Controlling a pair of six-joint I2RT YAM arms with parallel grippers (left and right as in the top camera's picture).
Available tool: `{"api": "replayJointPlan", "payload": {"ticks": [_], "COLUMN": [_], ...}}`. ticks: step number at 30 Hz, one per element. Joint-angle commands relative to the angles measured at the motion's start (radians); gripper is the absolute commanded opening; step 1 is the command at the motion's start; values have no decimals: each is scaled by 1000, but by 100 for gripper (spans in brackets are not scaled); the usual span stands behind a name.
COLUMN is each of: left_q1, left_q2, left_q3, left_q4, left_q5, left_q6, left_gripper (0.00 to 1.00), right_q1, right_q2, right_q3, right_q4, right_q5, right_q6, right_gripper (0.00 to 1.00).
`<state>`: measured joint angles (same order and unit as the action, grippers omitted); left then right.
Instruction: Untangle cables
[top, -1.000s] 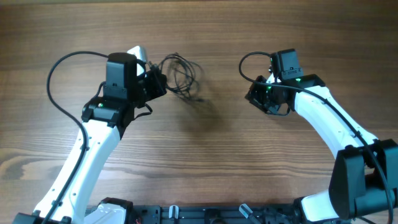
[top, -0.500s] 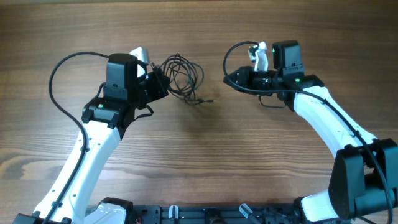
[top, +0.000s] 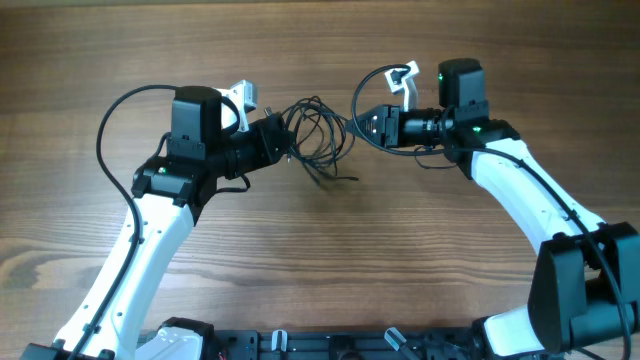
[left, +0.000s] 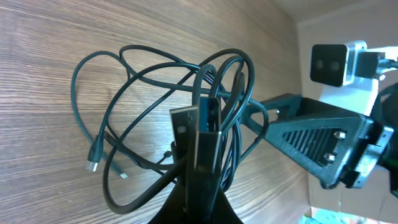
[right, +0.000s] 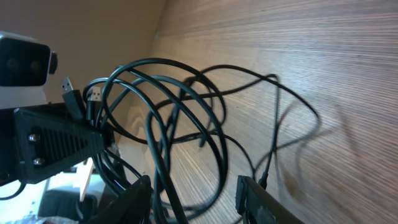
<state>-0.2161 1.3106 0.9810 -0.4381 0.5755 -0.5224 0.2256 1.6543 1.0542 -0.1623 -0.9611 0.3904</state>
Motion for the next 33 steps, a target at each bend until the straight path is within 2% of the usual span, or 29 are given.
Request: {"api": "replayJointPlan", "payload": {"ticks": [1, 3, 5, 7, 8, 12, 14, 15, 16, 18, 23, 26, 28, 31, 33], "left_q1": [-5, -5, -5, -5, -5, -4, -4, -4, -4, -4, -4, -4, -4, -1, 18], "left_q2": [-14, -14, -14, -14, -14, -14, -14, -14, -14, -14, -14, -14, -14, -14, -17], "left_q3": [16, 16, 16, 16, 16, 16, 16, 16, 16, 16, 16, 16, 16, 16, 16], "left_q4": [16, 29, 47, 64, 64, 56, 35, 14, -14, -76, -147, -141, -142, -143, -143], "left_q5": [96, 116, 135, 160, 163, 164, 147, 120, 83, -15, -200, -206, -225, -313, -428], "left_q6": [23, 22, 22, 22, 22, 22, 23, 23, 23, 22, 21, 21, 21, 21, 21], "left_gripper": [4, 4, 4, 4, 4, 4, 16, 17, 17, 4, 4, 4, 4, 4, 4], "right_q1": [28, 37, 47, 53, 53, 53, 53, 53, 53, 53, 53, 53, 53, 53, 53], "right_q2": [5, 5, 5, 5, 5, 5, 5, 5, 5, 5, 5, 5, 5, 5, 5], "right_q3": [6, 6, 4, 4, 4, 4, 4, 4, 4, 4, 4, 4, 4, 4, 4], "right_q4": [13, 11, 8, -15, -25, -123, -202, -247, -291, -348, -346, -279, -248, -242, -253], "right_q5": [-1, 22, 64, 132, 158, 374, 542, 626, 705, 798, 763, 594, 526, 529, 570], "right_q6": [-24, -24, -20, -14, -6, 54, 127, 169, 204, 229, 180, 81, 70, 84, 84], "right_gripper": [43, 39, 25, 8, 4, 4, 4, 4, 4, 4, 4, 4, 4, 4, 4]}}
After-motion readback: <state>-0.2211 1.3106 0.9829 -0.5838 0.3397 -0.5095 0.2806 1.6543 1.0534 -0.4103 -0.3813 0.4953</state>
